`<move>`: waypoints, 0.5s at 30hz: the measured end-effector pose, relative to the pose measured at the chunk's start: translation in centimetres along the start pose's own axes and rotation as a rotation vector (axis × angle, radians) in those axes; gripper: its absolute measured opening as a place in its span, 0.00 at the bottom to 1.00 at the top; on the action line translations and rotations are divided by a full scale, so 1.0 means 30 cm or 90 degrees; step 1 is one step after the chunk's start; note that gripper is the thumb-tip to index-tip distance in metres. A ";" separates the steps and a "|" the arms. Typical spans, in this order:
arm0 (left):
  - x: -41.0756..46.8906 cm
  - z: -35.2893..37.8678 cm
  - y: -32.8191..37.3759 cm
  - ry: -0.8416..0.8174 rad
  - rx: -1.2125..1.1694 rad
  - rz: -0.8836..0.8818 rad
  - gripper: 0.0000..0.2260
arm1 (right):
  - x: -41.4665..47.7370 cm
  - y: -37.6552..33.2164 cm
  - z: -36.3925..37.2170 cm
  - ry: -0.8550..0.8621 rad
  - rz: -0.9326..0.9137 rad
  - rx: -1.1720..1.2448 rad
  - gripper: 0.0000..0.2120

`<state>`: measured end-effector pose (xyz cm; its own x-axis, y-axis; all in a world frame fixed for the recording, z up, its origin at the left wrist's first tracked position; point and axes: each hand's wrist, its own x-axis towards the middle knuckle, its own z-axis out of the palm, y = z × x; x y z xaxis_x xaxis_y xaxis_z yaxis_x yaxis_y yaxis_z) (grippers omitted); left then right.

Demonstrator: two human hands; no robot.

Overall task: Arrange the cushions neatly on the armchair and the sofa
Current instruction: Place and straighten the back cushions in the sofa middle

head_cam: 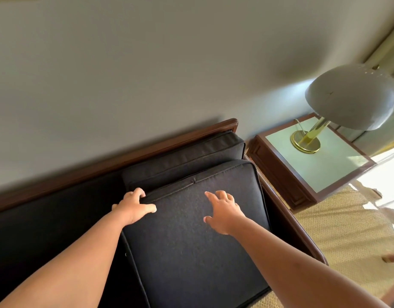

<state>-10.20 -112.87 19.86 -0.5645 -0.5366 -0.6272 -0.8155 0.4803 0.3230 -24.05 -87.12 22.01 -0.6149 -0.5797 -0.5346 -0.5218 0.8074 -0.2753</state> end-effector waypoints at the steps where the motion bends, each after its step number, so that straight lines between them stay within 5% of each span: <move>1: -0.011 0.001 -0.011 -0.020 -0.013 -0.011 0.21 | -0.007 -0.007 0.005 -0.003 -0.004 -0.004 0.39; 9: -0.120 -0.015 -0.030 -0.034 0.038 0.009 0.30 | -0.041 -0.074 0.019 0.017 -0.059 -0.033 0.39; 15: -0.301 -0.014 -0.037 -0.015 0.016 0.070 0.44 | -0.056 -0.160 -0.062 0.043 -0.142 -0.125 0.52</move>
<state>-4.26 -108.84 25.46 -0.6465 -0.4632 -0.6062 -0.7454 0.5528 0.3725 -21.60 -90.22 25.71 -0.5072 -0.7516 -0.4217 -0.7487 0.6266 -0.2163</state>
